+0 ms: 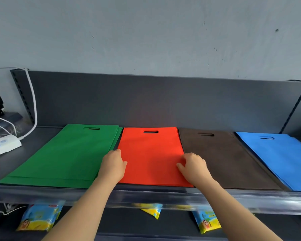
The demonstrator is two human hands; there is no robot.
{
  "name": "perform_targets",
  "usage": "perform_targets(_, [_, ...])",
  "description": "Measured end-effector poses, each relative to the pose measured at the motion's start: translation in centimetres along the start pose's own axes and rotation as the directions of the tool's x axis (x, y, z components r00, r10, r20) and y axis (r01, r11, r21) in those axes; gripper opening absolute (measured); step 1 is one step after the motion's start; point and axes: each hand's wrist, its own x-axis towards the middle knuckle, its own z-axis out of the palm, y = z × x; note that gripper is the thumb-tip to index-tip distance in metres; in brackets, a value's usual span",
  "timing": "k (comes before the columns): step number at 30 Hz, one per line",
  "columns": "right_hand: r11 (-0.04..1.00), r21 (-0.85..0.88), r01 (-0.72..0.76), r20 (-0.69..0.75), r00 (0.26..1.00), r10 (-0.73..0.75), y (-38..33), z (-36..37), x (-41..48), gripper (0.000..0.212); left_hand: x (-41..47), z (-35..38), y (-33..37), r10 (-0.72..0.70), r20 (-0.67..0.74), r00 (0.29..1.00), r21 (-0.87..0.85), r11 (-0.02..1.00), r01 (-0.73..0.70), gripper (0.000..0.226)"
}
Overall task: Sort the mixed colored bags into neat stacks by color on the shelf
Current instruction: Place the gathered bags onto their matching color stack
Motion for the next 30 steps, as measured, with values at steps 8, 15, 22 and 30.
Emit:
perform_targets(8, [0.999,-0.012,0.034,-0.141,0.989,-0.036,1.7,-2.0,-0.9,0.035,-0.4,0.1,1.2,0.178,-0.128,0.976,0.072,0.983,-0.17,0.04])
perform_targets(15, [0.999,-0.053,-0.005,-0.229,0.973,-0.007,5.8,-5.2,-3.6,0.04,-3.6,1.1,7.3,0.397,-0.142,0.907,0.038,0.918,-0.395,0.039])
perform_targets(22, [0.994,-0.059,-0.092,-0.247,0.966,0.075,12.9,-8.8,-7.6,0.04,-6.9,4.0,16.3,0.536,-0.106,0.838,0.023,0.843,-0.537,0.035])
perform_targets(30, [0.982,-0.093,-0.163,-0.244,0.96,0.136,25.1,-13.9,-11.8,0.043,-12.3,9.0,29.1,0.63,-0.063,0.774,-0.029,0.774,-0.632,0.039])
